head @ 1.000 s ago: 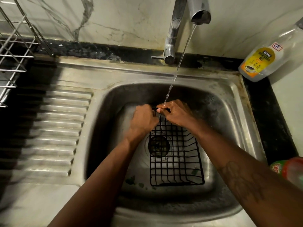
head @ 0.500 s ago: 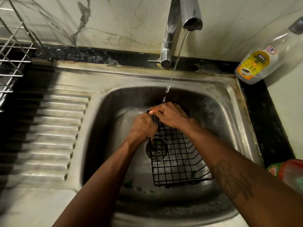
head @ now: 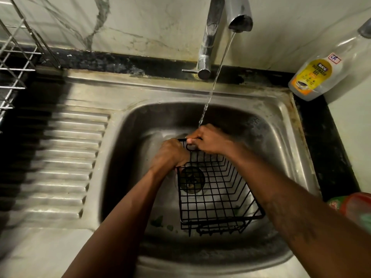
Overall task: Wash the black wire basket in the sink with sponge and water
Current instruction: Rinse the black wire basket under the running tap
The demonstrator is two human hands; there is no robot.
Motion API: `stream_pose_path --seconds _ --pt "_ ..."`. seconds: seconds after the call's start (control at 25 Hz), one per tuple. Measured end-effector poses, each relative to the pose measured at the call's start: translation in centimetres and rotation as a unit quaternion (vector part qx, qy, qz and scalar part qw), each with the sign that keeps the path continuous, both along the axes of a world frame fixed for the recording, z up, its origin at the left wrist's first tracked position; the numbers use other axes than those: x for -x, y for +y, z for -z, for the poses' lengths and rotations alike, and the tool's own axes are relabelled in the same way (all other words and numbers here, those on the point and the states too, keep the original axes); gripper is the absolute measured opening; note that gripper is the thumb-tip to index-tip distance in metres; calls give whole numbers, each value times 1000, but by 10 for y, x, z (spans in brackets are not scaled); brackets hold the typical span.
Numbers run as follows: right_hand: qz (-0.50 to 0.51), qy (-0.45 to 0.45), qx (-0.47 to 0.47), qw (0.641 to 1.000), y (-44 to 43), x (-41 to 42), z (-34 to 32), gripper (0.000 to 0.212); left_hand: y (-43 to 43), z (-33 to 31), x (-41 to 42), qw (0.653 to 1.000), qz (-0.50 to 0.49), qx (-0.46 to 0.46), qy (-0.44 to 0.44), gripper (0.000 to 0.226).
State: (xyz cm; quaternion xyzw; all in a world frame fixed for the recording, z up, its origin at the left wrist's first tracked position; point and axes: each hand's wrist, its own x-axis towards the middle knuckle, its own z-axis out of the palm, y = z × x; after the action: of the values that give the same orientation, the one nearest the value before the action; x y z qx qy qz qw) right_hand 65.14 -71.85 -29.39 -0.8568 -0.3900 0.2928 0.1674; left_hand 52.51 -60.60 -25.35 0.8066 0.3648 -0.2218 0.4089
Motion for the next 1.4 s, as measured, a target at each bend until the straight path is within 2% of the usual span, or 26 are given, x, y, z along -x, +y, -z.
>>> stream_pose_path --seconds 0.12,0.24,0.4,0.48,0.56,0.64,0.8,0.88,1.04,1.12,1.2,1.28,1.4 --pt "-17 7 -35 999 26 10 5 14 14 0 4 999 -23 -24 -1 6" --pt "-3 -9 50 999 -2 -16 -4 16 25 -1 7 999 0 -52 11 10" --pt "2 -56 95 994 -21 -28 -13 17 26 1 3 998 2 -55 6 9" --pt "-12 -52 62 997 6 -9 -14 12 22 3 1 999 -4 -52 4 6" --pt "-31 -45 9 998 34 11 -10 14 20 6 1 999 1 -45 7 5" --pt "-15 -26 -6 1000 35 14 -9 17 22 6 0 1000 1 -27 13 10" --pt "-15 -65 108 992 -10 -8 -4 28 20 6 1 999 9 -38 5 6" --pt "8 -79 127 989 -21 -13 2 30 17 9 1 999 8 -44 -10 7" --pt "3 -100 17 995 3 -6 -8 40 17 11 -2 999 -18 -37 -20 9" --pt "-5 -121 -8 993 10 -4 -13 37 17 10 -4 999 -12 -44 -22 9" --pt "-15 -134 -5 991 11 -1 -11 31 21 10 -7 999 -20 -43 -18 11" --pt "-68 -186 31 980 10 4 -11 17 26 9 -7 998 -34 -42 -18 14" --pt "-90 -223 40 970 5 7 -11 32 28 10 -8 997 -30 -54 -45 23"
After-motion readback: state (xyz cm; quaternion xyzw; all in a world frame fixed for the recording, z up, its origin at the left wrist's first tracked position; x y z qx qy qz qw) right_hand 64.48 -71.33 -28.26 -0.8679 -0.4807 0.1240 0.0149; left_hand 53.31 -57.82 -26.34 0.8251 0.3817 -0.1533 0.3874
